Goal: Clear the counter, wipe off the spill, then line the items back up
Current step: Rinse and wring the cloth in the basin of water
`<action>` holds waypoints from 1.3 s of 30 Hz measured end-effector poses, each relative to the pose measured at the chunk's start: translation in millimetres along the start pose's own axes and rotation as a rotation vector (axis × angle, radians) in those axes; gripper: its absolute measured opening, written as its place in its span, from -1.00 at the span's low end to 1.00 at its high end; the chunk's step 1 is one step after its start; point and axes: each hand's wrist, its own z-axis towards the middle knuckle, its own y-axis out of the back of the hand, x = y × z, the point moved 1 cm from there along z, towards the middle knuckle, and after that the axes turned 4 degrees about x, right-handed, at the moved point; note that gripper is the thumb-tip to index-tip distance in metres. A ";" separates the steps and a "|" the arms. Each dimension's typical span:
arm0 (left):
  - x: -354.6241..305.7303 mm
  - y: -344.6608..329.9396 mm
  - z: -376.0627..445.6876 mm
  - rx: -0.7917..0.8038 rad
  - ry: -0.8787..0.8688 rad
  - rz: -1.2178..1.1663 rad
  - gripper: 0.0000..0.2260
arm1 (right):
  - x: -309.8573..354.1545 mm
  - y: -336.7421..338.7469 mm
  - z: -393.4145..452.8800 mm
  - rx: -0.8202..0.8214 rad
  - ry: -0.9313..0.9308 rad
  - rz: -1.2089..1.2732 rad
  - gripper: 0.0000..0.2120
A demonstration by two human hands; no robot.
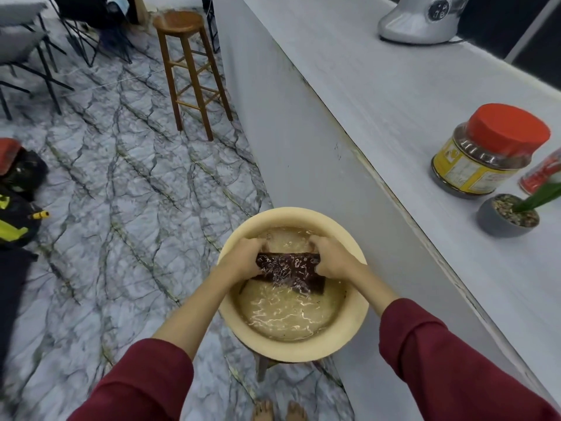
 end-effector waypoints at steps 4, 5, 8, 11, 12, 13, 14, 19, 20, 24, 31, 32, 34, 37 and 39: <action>1.2 1.5 -5.5 -0.109 0.035 -0.167 -0.75 | -4.7 1.8 -2.7 -0.167 -0.023 0.131 -0.75; 0.3 4.6 -6.6 -0.140 0.035 -0.210 -0.74 | -5.9 5.7 -2.8 -0.205 -0.026 0.190 -0.73; -2.4 16.7 -10.1 -0.197 0.028 -0.332 -0.71 | -6.3 19.5 -5.6 -0.299 -0.020 0.376 -0.69; -0.1 25.9 -11.9 -0.202 0.008 -0.473 -0.71 | -7.7 31.6 -10.9 -0.324 0.026 0.495 -0.77; 0.8 26.8 -12.6 -0.196 -0.001 -0.501 -0.72 | -8.1 33.6 -12.3 -0.313 0.046 0.507 -0.78; 1.7 26.5 -12.6 -0.189 -0.001 -0.498 -0.73 | -8.3 33.9 -13.0 -0.295 0.061 0.509 -0.79; 2.7 24.0 -11.3 -0.179 0.008 -0.458 -0.73 | -8.7 32.0 -12.7 -0.271 0.062 0.480 -0.79; -2.4 -5.2 -5.9 -0.113 0.038 -0.114 -0.67 | -6.3 -3.4 -6.3 -0.176 0.022 0.121 -0.77; -4.0 -10.5 -5.9 -0.114 0.050 -0.095 -0.66 | -4.7 -10.7 -5.9 -0.170 0.009 0.082 -0.75; -8.7 -19.1 -5.8 -0.121 0.073 -0.086 -0.69 | 0.0 -18.7 -6.3 -0.205 -0.035 0.026 -0.82; -5.6 13.8 -8.9 -0.222 -0.018 -0.295 -0.77 | 0.4 23.4 -9.1 -0.310 -0.040 0.222 -0.84; -5.8 18.3 -10.3 -0.236 -0.023 -0.322 -0.78 | 1.7 28.2 -9.8 -0.317 -0.032 0.235 -0.85; -6.8 22.6 -11.7 -0.246 -0.023 -0.339 -0.79 | 4.1 31.8 -10.6 -0.309 -0.011 0.232 -0.86; -6.8 15.0 -9.4 -0.188 0.009 -0.248 -0.79 | 5.4 19.6 -10.2 -0.249 -0.033 0.183 -0.88; -5.8 3.4 -7.0 -0.129 0.023 -0.183 -0.79 | 4.6 4.3 -8.0 -0.197 -0.039 0.149 -0.89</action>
